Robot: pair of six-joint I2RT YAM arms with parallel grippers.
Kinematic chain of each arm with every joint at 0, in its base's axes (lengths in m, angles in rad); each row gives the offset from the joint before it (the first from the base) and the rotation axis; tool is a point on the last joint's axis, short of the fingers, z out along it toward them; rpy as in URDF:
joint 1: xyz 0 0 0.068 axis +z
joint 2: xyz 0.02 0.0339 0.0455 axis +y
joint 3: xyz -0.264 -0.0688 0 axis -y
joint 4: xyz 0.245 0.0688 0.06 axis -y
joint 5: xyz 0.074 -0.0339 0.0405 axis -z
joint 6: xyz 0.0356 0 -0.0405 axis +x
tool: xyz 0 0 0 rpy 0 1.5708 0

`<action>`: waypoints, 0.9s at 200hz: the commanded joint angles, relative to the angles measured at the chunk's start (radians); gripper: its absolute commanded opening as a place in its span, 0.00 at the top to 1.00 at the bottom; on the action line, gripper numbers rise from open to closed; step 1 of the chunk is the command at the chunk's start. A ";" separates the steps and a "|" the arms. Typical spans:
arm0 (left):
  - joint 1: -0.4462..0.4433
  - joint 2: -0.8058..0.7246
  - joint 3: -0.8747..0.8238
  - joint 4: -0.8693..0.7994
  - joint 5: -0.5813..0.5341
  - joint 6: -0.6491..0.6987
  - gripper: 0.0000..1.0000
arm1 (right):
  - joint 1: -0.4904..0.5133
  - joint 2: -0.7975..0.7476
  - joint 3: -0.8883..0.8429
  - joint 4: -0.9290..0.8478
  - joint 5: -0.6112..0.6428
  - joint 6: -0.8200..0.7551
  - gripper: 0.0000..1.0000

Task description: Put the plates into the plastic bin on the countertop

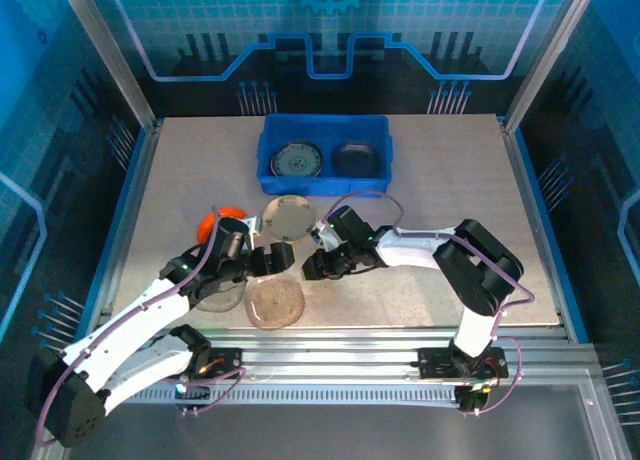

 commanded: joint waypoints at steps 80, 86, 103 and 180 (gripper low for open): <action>-0.003 -0.015 -0.038 0.017 -0.010 -0.019 0.06 | 0.054 0.135 0.142 -0.179 -0.036 -0.061 0.66; -0.002 -0.014 -0.041 0.020 -0.012 -0.020 0.06 | 0.054 0.140 0.145 -0.179 -0.041 -0.061 0.65; -0.003 -0.015 -0.049 0.025 -0.012 -0.024 0.07 | 0.058 0.152 0.158 -0.194 -0.043 -0.067 0.65; -0.003 -0.019 -0.064 0.034 -0.023 -0.024 0.07 | 0.072 0.181 0.195 -0.231 -0.047 -0.084 0.66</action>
